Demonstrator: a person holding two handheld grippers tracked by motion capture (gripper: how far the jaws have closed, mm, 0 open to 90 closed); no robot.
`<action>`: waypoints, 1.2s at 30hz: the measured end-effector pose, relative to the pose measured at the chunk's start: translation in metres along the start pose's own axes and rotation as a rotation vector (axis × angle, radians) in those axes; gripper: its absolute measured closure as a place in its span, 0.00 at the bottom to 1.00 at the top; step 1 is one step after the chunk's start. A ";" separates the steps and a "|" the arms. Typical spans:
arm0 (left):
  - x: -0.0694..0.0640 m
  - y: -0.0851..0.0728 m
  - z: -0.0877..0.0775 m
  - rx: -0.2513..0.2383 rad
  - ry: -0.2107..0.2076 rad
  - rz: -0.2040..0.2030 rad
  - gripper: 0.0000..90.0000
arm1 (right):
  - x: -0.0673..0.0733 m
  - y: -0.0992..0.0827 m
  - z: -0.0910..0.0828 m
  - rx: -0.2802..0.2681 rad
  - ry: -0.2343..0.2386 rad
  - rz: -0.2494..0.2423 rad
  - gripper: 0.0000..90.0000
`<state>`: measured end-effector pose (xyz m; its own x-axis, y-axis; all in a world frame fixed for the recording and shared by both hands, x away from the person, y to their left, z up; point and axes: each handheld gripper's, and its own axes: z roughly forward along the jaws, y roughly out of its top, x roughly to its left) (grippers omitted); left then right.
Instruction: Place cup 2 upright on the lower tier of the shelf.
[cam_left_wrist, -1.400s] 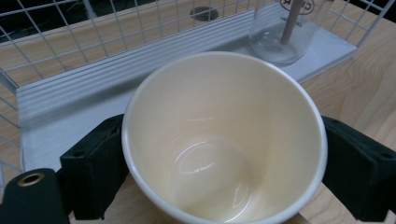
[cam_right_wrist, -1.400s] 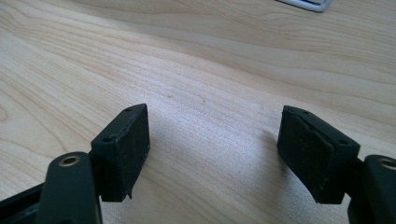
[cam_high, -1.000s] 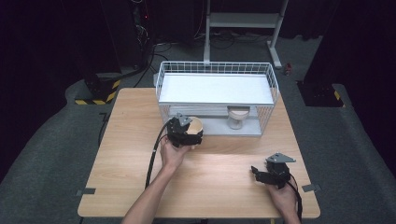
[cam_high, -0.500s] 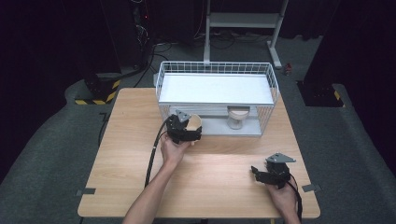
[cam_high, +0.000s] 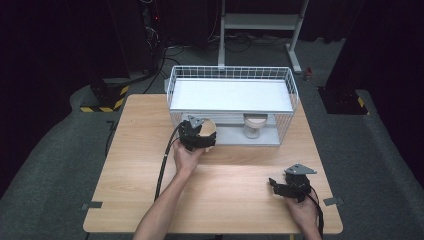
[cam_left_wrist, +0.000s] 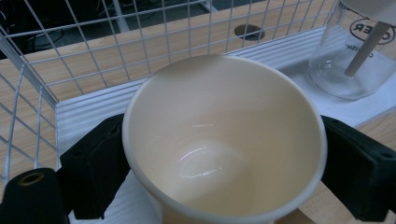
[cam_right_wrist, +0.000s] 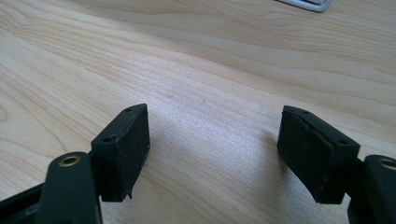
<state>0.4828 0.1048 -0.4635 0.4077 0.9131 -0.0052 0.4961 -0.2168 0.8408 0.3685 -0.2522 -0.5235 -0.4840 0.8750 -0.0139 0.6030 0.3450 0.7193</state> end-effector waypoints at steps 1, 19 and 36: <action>0.000 0.000 0.001 -0.002 0.001 -0.001 0.12 | 0.000 0.000 0.000 0.000 0.000 0.000 0.28; 0.001 0.000 0.014 -0.016 0.020 -0.007 0.11 | 0.000 0.000 0.000 0.000 0.000 0.000 0.28; 0.002 0.001 0.009 -0.047 0.021 -0.010 0.09 | 0.000 0.000 0.000 0.000 0.000 0.000 0.28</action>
<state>0.4909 0.1034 -0.4674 0.3866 0.9222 -0.0029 0.4634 -0.1916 0.8652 0.3684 -0.2522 -0.5235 -0.4838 0.8751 -0.0136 0.6033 0.3447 0.7192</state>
